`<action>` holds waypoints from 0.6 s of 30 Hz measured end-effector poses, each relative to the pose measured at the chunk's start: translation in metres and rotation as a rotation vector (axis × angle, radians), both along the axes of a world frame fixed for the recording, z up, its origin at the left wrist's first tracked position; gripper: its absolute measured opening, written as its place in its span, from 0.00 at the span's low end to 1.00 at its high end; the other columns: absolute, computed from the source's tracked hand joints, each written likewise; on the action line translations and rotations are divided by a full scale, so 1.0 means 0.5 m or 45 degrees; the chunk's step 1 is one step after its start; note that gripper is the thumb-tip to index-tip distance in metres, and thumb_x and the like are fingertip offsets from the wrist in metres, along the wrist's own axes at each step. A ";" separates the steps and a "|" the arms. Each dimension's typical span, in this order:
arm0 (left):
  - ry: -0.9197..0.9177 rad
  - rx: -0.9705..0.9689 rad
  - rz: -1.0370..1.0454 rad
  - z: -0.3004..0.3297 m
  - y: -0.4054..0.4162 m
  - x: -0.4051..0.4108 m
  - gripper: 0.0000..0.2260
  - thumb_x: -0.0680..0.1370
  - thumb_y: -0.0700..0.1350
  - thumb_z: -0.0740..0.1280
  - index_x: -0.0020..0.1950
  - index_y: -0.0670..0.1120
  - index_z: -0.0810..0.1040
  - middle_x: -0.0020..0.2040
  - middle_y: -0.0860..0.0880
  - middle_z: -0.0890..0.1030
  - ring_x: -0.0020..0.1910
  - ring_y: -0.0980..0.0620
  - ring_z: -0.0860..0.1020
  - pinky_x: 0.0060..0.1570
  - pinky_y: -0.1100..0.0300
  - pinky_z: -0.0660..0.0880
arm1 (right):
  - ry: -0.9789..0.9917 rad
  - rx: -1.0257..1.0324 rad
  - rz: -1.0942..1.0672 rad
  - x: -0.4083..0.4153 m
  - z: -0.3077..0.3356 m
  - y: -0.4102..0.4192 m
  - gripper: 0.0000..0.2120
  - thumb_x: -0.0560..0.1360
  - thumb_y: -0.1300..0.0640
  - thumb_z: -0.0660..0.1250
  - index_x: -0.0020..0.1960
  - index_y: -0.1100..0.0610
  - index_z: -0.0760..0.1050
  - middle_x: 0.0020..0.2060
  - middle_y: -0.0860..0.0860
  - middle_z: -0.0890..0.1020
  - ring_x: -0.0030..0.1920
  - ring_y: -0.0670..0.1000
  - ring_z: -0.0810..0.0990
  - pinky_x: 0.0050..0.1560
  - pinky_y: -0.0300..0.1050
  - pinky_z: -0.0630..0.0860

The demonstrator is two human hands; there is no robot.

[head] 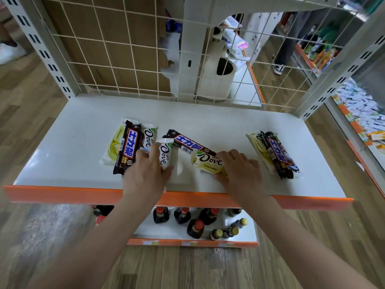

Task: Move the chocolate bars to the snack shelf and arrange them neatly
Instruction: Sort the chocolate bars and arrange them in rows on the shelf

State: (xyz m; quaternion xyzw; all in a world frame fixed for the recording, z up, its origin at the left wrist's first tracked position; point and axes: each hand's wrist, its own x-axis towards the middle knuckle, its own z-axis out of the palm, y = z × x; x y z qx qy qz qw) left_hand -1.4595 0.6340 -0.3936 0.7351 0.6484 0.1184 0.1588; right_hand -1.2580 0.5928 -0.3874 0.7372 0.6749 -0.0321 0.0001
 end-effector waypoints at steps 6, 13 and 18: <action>-0.125 -0.186 -0.316 -0.014 0.010 0.029 0.25 0.73 0.31 0.59 0.67 0.50 0.67 0.60 0.45 0.71 0.53 0.44 0.75 0.47 0.54 0.75 | 0.018 0.021 -0.026 0.003 -0.003 0.002 0.20 0.75 0.44 0.63 0.65 0.47 0.64 0.58 0.46 0.71 0.59 0.49 0.71 0.58 0.47 0.65; 0.439 0.201 -0.585 -0.025 0.034 0.027 0.29 0.77 0.42 0.60 0.75 0.55 0.51 0.74 0.56 0.57 0.71 0.51 0.58 0.68 0.49 0.55 | 0.026 0.026 -0.049 0.015 -0.006 0.005 0.20 0.75 0.46 0.64 0.65 0.46 0.64 0.58 0.46 0.71 0.60 0.49 0.71 0.58 0.49 0.65; 0.481 0.125 -0.599 -0.014 0.044 0.016 0.23 0.76 0.60 0.60 0.70 0.56 0.63 0.65 0.55 0.66 0.67 0.53 0.61 0.69 0.49 0.54 | 0.038 0.034 -0.063 0.020 -0.008 -0.006 0.20 0.75 0.47 0.64 0.65 0.47 0.64 0.58 0.46 0.71 0.59 0.50 0.71 0.58 0.49 0.65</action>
